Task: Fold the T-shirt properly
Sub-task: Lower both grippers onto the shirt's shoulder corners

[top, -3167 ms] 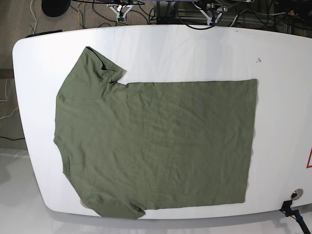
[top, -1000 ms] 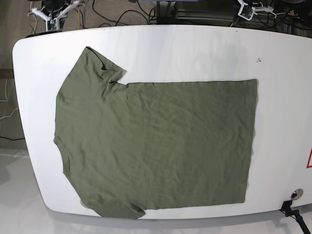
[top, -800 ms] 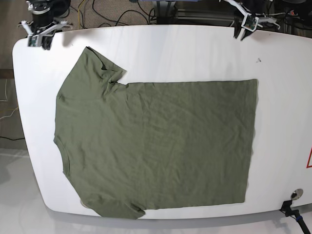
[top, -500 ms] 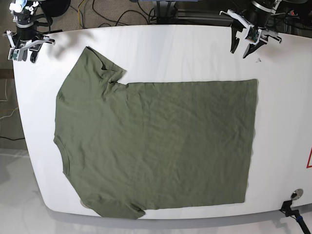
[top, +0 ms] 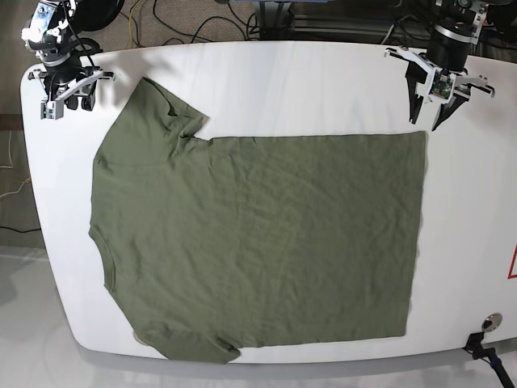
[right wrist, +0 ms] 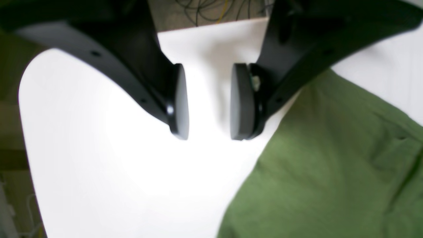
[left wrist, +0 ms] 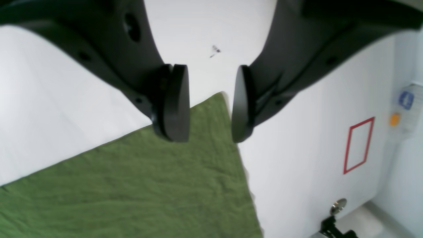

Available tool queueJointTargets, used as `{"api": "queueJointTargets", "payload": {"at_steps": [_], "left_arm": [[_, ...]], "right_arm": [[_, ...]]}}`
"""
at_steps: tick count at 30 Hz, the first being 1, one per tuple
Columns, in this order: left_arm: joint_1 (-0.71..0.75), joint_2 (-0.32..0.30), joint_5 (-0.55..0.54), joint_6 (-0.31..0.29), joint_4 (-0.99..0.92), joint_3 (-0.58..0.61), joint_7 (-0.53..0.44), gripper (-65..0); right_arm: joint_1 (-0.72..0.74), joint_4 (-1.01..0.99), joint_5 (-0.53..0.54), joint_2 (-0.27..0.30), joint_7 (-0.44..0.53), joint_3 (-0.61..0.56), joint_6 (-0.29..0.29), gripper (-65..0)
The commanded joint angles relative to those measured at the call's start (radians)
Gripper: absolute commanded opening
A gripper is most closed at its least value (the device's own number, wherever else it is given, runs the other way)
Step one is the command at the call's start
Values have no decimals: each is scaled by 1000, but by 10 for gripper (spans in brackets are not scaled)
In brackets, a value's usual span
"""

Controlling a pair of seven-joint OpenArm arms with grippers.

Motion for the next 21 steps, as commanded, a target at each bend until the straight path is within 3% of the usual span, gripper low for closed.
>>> {"api": "queueJointTargets", "payload": {"at_steps": [1, 13, 21], "left_arm": [[8, -6, 10, 8, 33, -18, -3, -457], [10, -3, 79, 4, 50, -82, 5, -450], [-77, -1, 83, 5, -22, -84, 26, -441]], "right_arm": [[-3, 11, 4, 13, 9, 5, 3, -434], [9, 7, 4, 15, 4, -2, 5, -399], [14, -1, 0, 65, -5, -119, 6, -406]]}}
